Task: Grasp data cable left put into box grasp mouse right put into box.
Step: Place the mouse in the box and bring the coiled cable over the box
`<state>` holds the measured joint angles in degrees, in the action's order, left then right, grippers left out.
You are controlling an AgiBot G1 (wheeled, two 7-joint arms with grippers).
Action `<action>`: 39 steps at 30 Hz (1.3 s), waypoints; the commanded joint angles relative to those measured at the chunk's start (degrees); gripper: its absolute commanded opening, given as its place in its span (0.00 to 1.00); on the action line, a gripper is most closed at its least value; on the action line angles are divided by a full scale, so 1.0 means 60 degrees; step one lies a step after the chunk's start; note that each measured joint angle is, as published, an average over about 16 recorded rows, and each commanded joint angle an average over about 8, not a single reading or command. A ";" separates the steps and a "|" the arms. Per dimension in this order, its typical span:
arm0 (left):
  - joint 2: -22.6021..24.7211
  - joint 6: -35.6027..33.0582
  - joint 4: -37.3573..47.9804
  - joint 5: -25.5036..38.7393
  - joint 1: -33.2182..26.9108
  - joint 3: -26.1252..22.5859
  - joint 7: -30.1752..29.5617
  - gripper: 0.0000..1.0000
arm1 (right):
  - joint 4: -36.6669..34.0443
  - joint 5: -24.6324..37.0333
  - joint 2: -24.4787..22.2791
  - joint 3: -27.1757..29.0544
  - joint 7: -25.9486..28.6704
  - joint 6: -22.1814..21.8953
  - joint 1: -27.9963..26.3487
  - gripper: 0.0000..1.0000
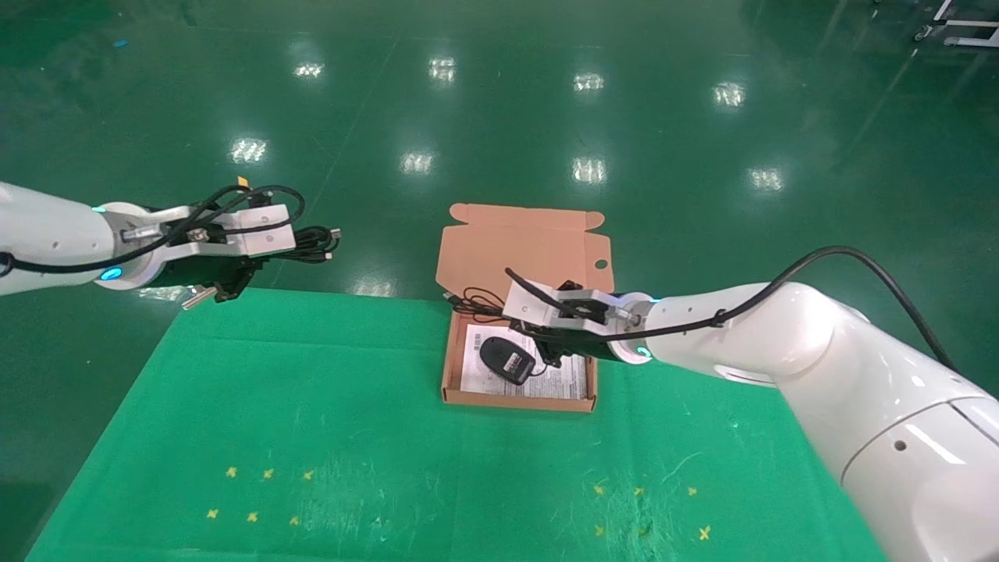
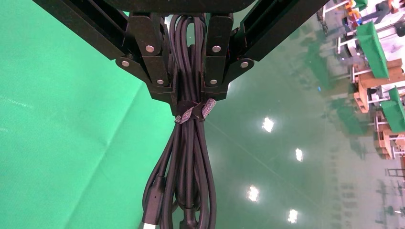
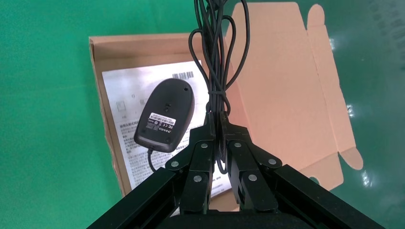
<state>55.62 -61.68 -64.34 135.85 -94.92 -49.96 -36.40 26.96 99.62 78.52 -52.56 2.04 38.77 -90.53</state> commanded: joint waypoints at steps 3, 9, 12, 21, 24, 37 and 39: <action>-0.0001 -0.0002 -0.0002 0.0001 0.0001 0.0000 0.0000 0.00 | 0.0064 -0.0245 0.0012 -0.0513 0.0174 -0.0143 -0.0012 0.52; -0.0005 -0.0009 -0.0008 0.0006 0.0005 0.0001 0.0000 0.00 | 0.0195 -0.0383 -0.0100 -0.0911 0.0288 -0.0102 -0.0064 1.00; 0.0031 0.0011 -0.0012 -0.0009 0.0035 -0.0009 0.0011 0.00 | 0.0374 -0.0431 -0.0228 -0.1007 0.0327 -0.0069 -0.0056 1.00; 0.0832 0.0599 0.0572 -0.0220 0.0462 -0.0249 0.0457 0.00 | 0.0940 -0.0473 -0.0794 -0.1045 0.0599 0.0050 -0.0005 1.00; 0.1321 0.1090 0.1062 -0.0340 0.0666 -0.0378 0.0870 0.00 | 0.1295 -0.0487 -0.1241 -0.0989 0.0716 0.0086 -0.0015 1.00; 0.3650 0.4055 0.3941 -0.1576 0.1142 -0.0904 0.3605 0.00 | 0.4237 -0.0131 -0.4139 -0.0779 0.1966 0.0452 -0.0090 1.00; 0.3760 0.4343 0.4099 -0.1986 0.1174 -0.1098 0.3974 0.00 | 0.4825 -0.0047 -0.4592 -0.0746 0.2303 0.0530 -0.0071 1.00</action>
<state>77.39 -36.37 -40.84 123.64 -87.88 -57.14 -13.39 55.80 99.47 51.31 -57.06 16.05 41.77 -90.80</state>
